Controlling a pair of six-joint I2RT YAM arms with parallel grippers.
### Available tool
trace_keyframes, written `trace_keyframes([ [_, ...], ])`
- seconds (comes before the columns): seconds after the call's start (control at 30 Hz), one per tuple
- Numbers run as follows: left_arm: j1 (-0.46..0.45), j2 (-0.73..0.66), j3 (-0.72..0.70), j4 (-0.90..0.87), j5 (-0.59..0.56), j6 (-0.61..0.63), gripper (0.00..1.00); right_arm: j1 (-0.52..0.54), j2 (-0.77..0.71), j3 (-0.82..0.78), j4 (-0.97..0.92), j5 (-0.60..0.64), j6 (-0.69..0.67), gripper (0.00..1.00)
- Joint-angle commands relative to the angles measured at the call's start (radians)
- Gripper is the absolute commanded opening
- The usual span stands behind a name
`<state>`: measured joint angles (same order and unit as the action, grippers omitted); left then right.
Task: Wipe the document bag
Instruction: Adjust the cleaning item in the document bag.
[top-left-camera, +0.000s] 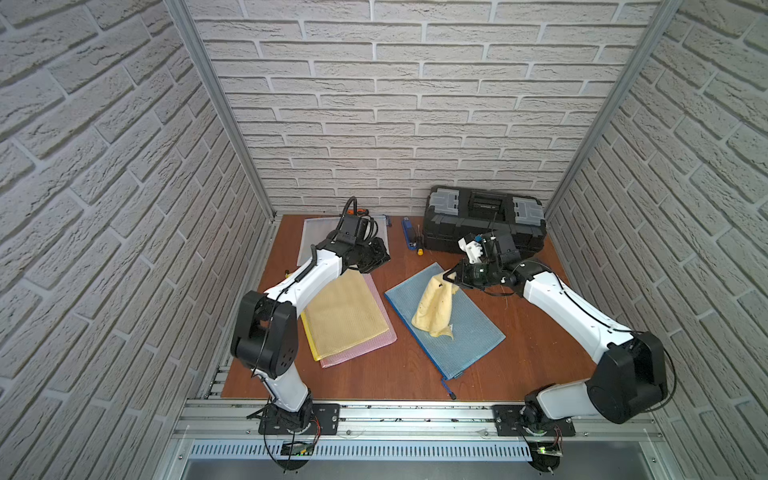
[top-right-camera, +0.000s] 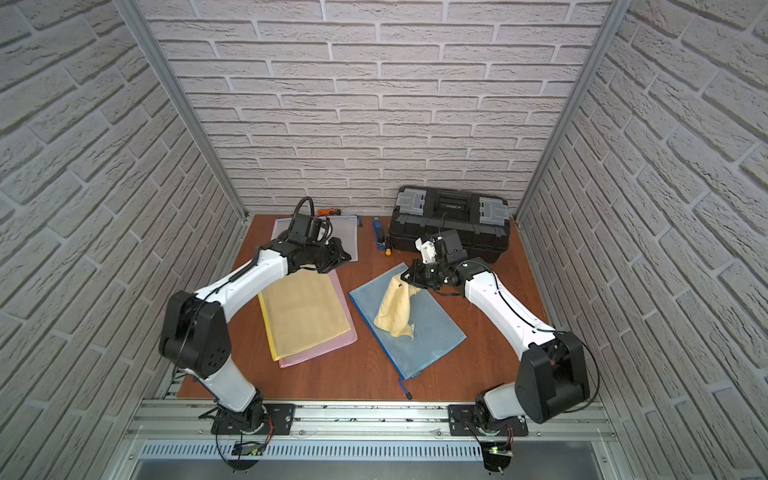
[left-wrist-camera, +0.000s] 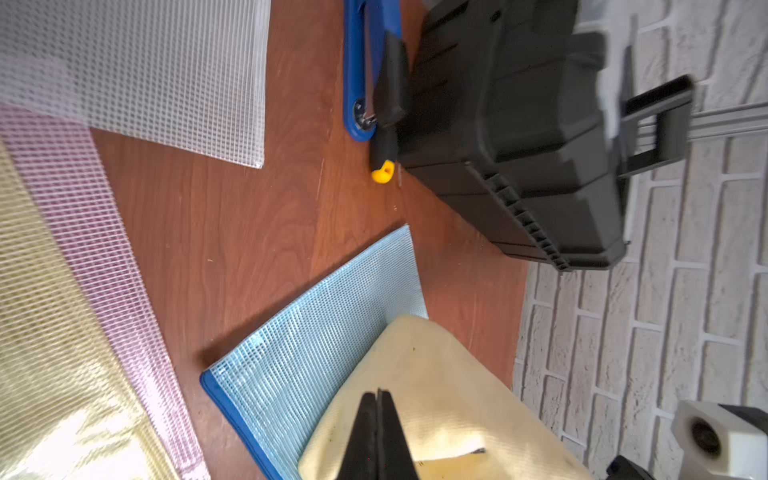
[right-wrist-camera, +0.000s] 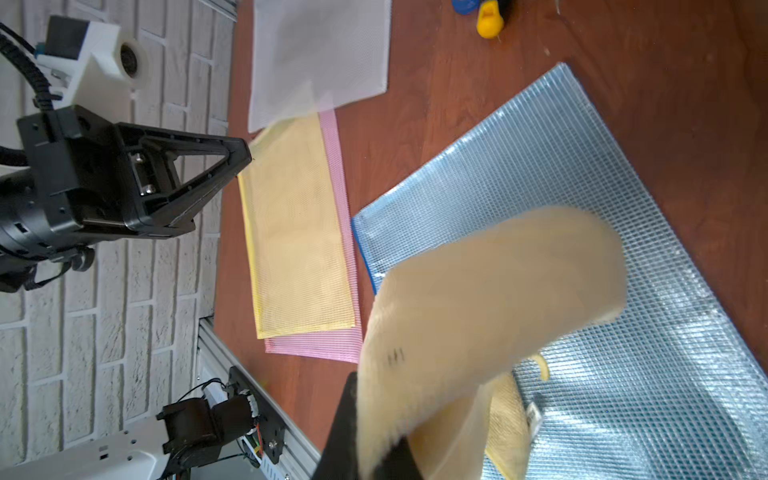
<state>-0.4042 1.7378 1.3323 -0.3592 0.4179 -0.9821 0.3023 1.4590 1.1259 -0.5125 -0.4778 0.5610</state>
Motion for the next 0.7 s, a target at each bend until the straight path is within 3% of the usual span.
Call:
trace_keyframes([
  [0.0, -0.026, 0.03, -0.018, 0.131, 0.082, -0.026, 0.0, 0.008, 0.045, -0.045, -0.026, 0.106, -0.046, 0.03],
  [0.07, -0.033, 0.044, -0.018, 0.157, 0.087, -0.03, 0.0, 0.009, 0.051, -0.106, -0.052, 0.16, -0.049, 0.03],
  [0.23, -0.045, 0.083, -0.009, 0.098, 0.059, -0.001, 0.0, 0.014, 0.053, -0.228, -0.016, 0.157, -0.051, 0.03],
  [0.27, -0.046, 0.1, -0.004, 0.081, 0.059, 0.014, 0.0, 0.015, 0.062, -0.232, -0.027, 0.169, -0.054, 0.06],
  [0.33, -0.051, 0.131, -0.004, 0.06, 0.058, 0.039, 0.0, 0.018, 0.064, -0.232, -0.052, 0.192, -0.066, 0.31],
  [0.4, -0.055, 0.159, -0.012, 0.048, 0.047, 0.058, 0.0, 0.018, 0.039, -0.217, -0.1, 0.219, -0.081, 0.47],
  [0.47, -0.055, 0.17, -0.041, 0.073, 0.034, 0.062, 0.0, 0.018, -0.006, -0.178, -0.168, 0.253, -0.102, 0.7],
  [0.6, -0.057, 0.179, -0.055, 0.075, 0.01, 0.092, 0.07, 0.02, -0.076, -0.098, -0.258, 0.323, -0.118, 0.89],
  [0.67, -0.061, 0.184, -0.034, 0.028, -0.03, 0.123, 0.03, 0.025, -0.075, -0.087, -0.221, 0.302, -0.116, 0.98],
])
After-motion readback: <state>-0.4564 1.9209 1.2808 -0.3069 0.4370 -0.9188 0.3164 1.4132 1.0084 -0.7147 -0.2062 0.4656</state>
